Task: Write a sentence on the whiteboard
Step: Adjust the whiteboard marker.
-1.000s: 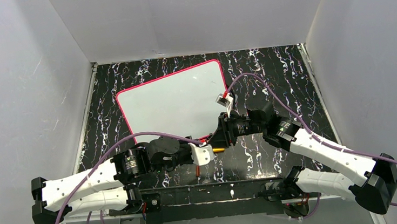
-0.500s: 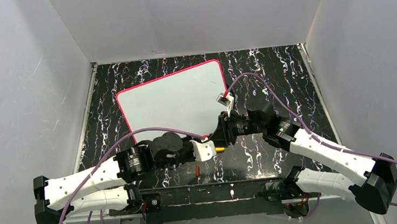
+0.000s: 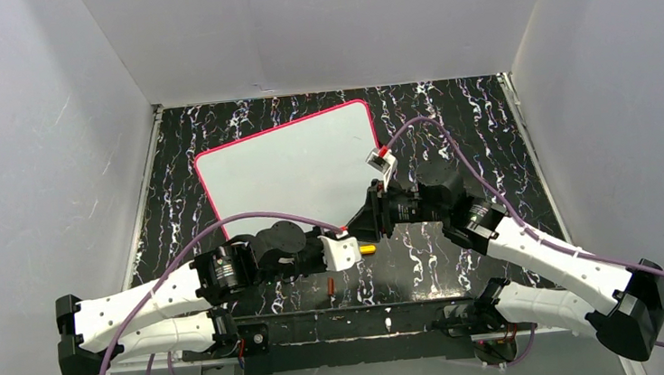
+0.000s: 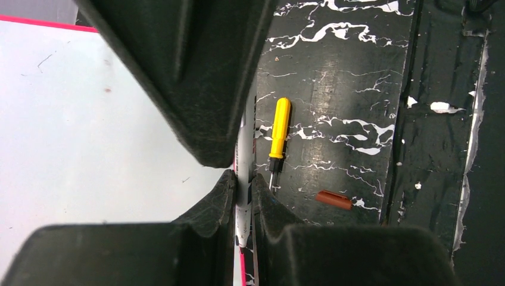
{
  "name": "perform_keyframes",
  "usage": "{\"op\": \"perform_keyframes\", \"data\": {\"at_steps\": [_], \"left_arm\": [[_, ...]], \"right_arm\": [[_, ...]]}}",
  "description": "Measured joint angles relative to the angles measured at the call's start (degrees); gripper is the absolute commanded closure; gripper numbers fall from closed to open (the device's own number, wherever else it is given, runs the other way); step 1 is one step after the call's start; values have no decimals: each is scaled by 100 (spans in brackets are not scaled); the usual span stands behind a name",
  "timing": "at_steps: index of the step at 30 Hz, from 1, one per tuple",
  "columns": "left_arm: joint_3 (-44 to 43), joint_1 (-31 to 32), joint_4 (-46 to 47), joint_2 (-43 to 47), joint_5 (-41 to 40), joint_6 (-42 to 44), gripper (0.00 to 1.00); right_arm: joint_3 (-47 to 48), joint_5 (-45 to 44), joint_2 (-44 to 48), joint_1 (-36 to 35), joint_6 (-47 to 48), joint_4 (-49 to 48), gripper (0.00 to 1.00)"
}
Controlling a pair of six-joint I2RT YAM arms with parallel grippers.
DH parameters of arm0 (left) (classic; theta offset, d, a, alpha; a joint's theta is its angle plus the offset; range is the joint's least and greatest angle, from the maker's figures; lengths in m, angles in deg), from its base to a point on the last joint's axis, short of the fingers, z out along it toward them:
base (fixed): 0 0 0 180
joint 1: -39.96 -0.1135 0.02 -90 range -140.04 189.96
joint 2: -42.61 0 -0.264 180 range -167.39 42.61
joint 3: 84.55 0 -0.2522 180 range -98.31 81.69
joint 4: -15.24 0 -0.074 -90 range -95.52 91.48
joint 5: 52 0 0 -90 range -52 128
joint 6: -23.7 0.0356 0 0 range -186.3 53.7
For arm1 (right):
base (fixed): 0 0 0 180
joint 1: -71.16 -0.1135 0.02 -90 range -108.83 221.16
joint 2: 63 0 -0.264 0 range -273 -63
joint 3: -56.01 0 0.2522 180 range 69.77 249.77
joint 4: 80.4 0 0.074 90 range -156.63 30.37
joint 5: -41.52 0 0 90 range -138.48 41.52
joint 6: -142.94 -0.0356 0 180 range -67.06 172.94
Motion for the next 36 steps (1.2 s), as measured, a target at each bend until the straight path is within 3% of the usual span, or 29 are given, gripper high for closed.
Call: {"op": "perform_keyframes", "data": {"at_steps": [17, 26, 36], "left_arm": [[0, 0, -214, 0, 79, 44, 100], [0, 2, -262, 0, 120, 162, 100], [-76, 2, -369, -2, 181, 328, 100]], "right_arm": [[0, 352, -190, 0, 94, -50, 55], [0, 391, -258, 0, 214, 114, 64], [0, 518, -319, 0, 328, 334, 65]]}}
